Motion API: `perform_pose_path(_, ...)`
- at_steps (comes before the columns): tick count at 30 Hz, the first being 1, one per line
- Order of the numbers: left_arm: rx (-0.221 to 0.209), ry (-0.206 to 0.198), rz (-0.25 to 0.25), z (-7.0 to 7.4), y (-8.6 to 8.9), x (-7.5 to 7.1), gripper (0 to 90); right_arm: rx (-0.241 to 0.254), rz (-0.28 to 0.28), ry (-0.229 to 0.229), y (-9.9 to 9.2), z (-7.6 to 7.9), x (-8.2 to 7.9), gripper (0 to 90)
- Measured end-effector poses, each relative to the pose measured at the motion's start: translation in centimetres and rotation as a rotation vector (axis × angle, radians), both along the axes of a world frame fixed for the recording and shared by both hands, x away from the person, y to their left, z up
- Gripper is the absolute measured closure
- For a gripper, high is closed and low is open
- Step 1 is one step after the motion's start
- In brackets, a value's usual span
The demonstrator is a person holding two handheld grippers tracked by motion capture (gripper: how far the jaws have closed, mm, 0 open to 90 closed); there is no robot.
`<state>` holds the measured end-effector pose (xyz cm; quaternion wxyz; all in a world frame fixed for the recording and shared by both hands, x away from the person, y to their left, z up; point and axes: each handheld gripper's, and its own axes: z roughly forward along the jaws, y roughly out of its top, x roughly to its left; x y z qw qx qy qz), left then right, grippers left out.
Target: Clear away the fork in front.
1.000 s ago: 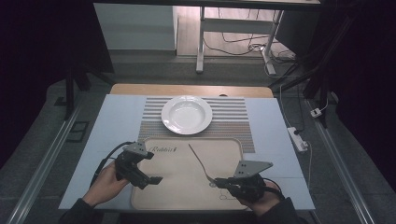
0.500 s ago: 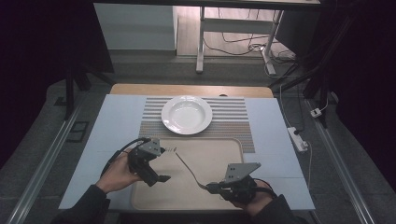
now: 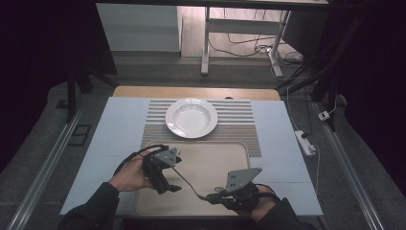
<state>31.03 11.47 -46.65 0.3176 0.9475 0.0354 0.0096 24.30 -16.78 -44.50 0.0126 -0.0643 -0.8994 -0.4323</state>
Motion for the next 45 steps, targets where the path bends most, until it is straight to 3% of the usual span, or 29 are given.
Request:
perform_pose_path(7,0.046,-0.024,-0.098,-0.1,-0.6,-0.3,22.9,-0.007,0.040,-0.001,0.3,0.0,-0.2,89.8)
perform_pose_path(9,0.065,-0.041,-0.128,-0.1,-0.6,-0.3,35.9,-0.006,0.052,0.012,0.3,0.0,-0.2,89.8)
perform_pose_path(10,0.067,-0.042,-0.147,0.0,-0.6,-0.3,35.9,-0.006,0.052,0.012,0.3,0.0,-0.2,89.8)
perform_pose_path(14,0.080,-0.051,-0.195,0.0,-0.5,-0.3,52.3,-0.010,0.067,0.017,0.4,0.0,-0.2,89.8)
perform_pose_path(21,0.144,-0.115,-0.279,-0.1,-0.8,-0.8,67.3,-0.013,0.078,0.024,0.5,-0.1,-0.3,89.8)
perform_pose_path(24,0.154,-0.133,-0.297,-0.3,-0.9,-1.0,75.1,-0.024,0.093,0.030,0.6,-0.1,-0.3,89.8)
perform_pose_path(29,0.166,-0.168,-0.342,-0.4,-1.0,-1.3,78.7,-0.030,0.105,0.034,0.6,-0.2,-0.3,89.8)
perform_pose_path(32,0.175,-0.143,-0.382,-0.5,-1.1,-1.4,80.3,-0.034,0.114,0.041,0.6,-0.1,-0.3,89.6)
perform_pose_path(35,0.188,-0.155,-0.427,-0.6,-1.1,-1.7,83.3,-0.016,0.123,0.051,0.4,-0.2,-0.1,88.3)
perform_pose_path(38,0.188,-0.130,-0.441,-0.7,-1.1,-1.9,86.3,-0.004,0.094,0.041,0.0,-0.2,0.3,83.8)
perform_pose_path(40,0.183,-0.074,-0.394,-0.4,-1.1,-1.8,86.6,0.015,0.043,0.038,-0.5,-0.3,0.8,78.1)
perform_pose_path(41,0.183,-0.074,-0.394,-0.4,-1.1,-1.8,86.7,0.015,0.043,0.038,-0.5,-0.3,0.8,78.1)
perform_pose_path(43,0.182,-0.033,-0.340,-0.3,-1.1,-1.6,86.7,0.016,0.012,0.026,-0.7,-0.3,1.0,68.4)
perform_pose_path(44,0.185,-0.011,-0.313,-0.2,-1.1,-1.5,86.6,0.005,-0.013,0.016,-0.7,-0.4,1.1,57.2)
perform_pose_path(45,0.187,0.009,-0.286,-0.2,-1.1,-1.4,86.6,0.001,-0.024,0.001,-0.8,-0.4,1.3,54.1)
